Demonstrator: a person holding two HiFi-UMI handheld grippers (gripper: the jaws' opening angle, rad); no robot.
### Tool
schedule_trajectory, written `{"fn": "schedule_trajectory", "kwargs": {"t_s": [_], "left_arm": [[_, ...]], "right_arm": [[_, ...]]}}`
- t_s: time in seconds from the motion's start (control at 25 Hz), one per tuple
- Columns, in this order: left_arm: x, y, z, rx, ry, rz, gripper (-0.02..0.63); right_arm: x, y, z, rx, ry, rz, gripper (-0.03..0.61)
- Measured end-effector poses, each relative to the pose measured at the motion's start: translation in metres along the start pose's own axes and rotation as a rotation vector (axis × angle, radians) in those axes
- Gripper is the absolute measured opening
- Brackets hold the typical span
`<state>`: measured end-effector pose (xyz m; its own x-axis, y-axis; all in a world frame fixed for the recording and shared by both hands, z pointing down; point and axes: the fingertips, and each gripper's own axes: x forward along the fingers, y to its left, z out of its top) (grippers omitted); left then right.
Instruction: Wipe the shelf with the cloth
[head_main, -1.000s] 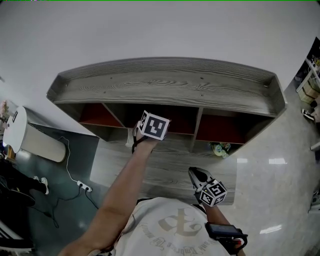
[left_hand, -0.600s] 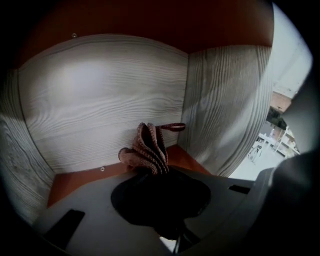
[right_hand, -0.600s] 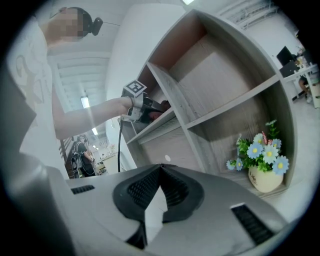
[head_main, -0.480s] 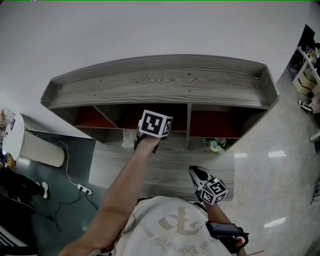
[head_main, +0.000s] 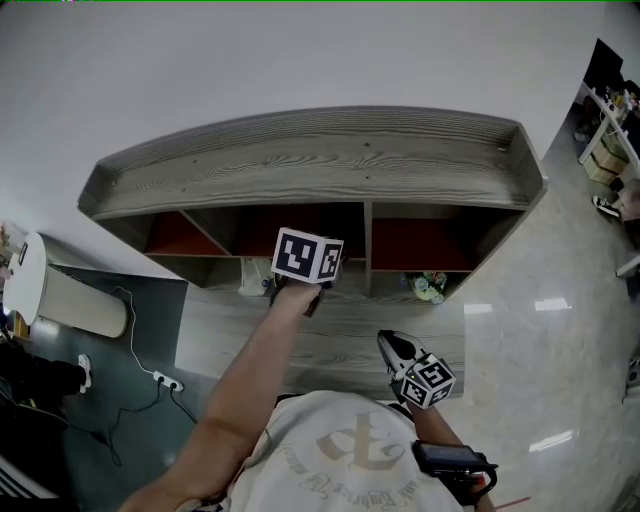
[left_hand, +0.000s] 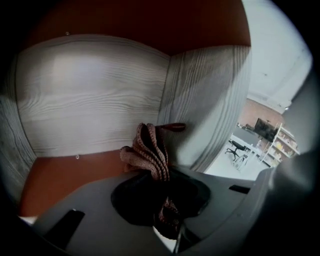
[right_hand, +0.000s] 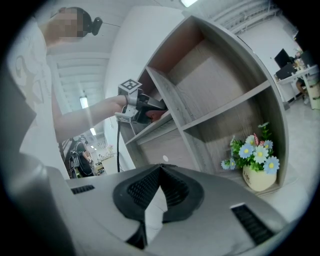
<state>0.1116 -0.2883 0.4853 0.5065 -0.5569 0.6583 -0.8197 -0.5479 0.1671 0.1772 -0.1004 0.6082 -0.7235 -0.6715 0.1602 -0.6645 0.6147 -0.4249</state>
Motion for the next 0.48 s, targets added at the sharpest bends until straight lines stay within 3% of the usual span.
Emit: {"fn": "schedule_trajectory", "kwargs": {"t_s": [0.36,0.48], "left_arm": [[-0.010,-0.025,-0.015,-0.021,-0.027,-0.067,0.072],[-0.018,-0.035,-0.022,-0.014,-0.071,-0.098,0.073]], "right_arm": [[-0.006,0.001,-0.003,-0.007,0.009,0.013,0.005],[-0.010,-0.001,-0.002,-0.009,0.006,0.013,0.005]]}}
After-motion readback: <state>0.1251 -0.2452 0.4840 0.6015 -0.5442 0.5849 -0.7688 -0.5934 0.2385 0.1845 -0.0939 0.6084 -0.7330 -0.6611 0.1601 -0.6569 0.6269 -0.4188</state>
